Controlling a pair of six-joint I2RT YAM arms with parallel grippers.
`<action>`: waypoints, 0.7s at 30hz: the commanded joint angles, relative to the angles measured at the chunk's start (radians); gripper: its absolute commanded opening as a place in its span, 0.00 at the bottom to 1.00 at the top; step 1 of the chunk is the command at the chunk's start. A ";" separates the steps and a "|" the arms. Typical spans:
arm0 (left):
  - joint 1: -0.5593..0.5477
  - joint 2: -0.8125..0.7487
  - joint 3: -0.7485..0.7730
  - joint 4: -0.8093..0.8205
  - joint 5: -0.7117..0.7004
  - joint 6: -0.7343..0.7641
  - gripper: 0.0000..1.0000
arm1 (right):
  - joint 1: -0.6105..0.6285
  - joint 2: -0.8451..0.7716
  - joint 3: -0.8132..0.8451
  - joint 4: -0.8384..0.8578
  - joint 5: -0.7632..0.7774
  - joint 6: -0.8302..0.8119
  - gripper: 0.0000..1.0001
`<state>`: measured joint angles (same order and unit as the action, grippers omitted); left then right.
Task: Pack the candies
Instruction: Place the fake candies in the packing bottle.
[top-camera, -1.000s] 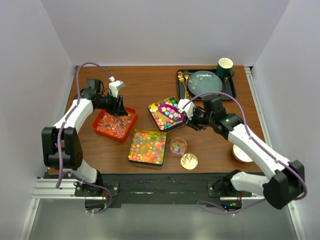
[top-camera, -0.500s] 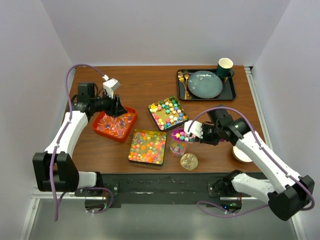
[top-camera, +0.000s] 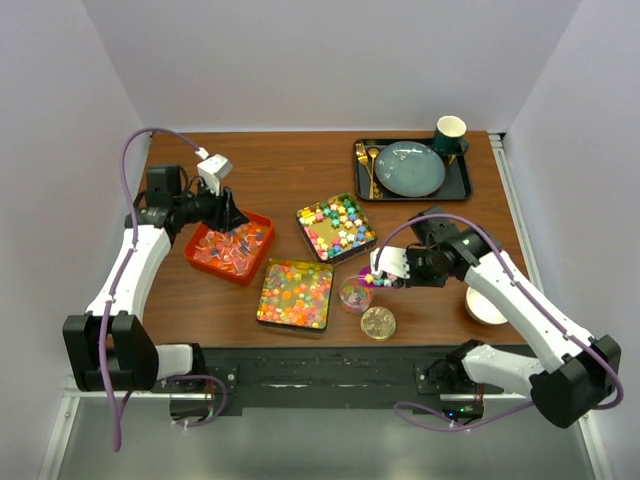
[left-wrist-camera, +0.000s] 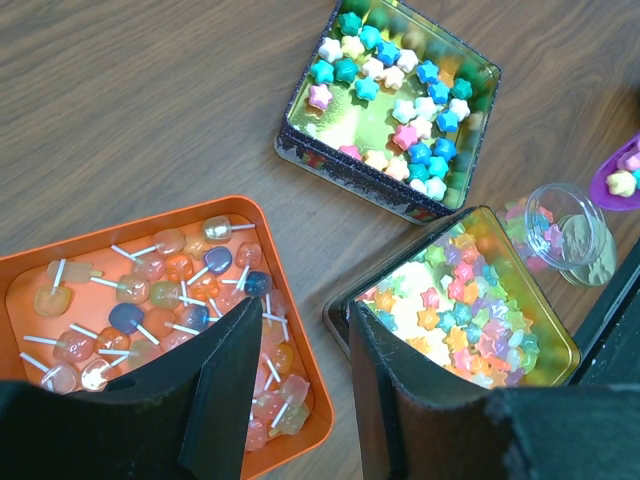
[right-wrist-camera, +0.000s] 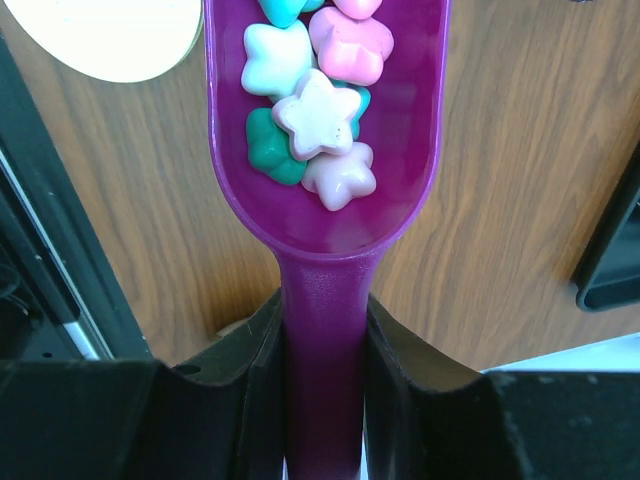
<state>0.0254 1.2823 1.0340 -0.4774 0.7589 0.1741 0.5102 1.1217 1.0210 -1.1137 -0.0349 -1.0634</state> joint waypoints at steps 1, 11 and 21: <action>0.010 -0.034 -0.008 0.039 0.020 -0.013 0.45 | 0.014 0.021 0.044 -0.006 0.067 -0.044 0.00; 0.019 -0.041 -0.040 0.056 0.017 -0.027 0.45 | 0.119 0.078 0.045 -0.009 0.184 -0.030 0.00; 0.018 -0.057 -0.071 0.083 0.033 -0.050 0.46 | 0.220 0.148 0.100 -0.043 0.337 0.022 0.00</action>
<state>0.0345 1.2564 0.9699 -0.4412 0.7601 0.1463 0.7063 1.2636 1.0576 -1.1240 0.2153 -1.0737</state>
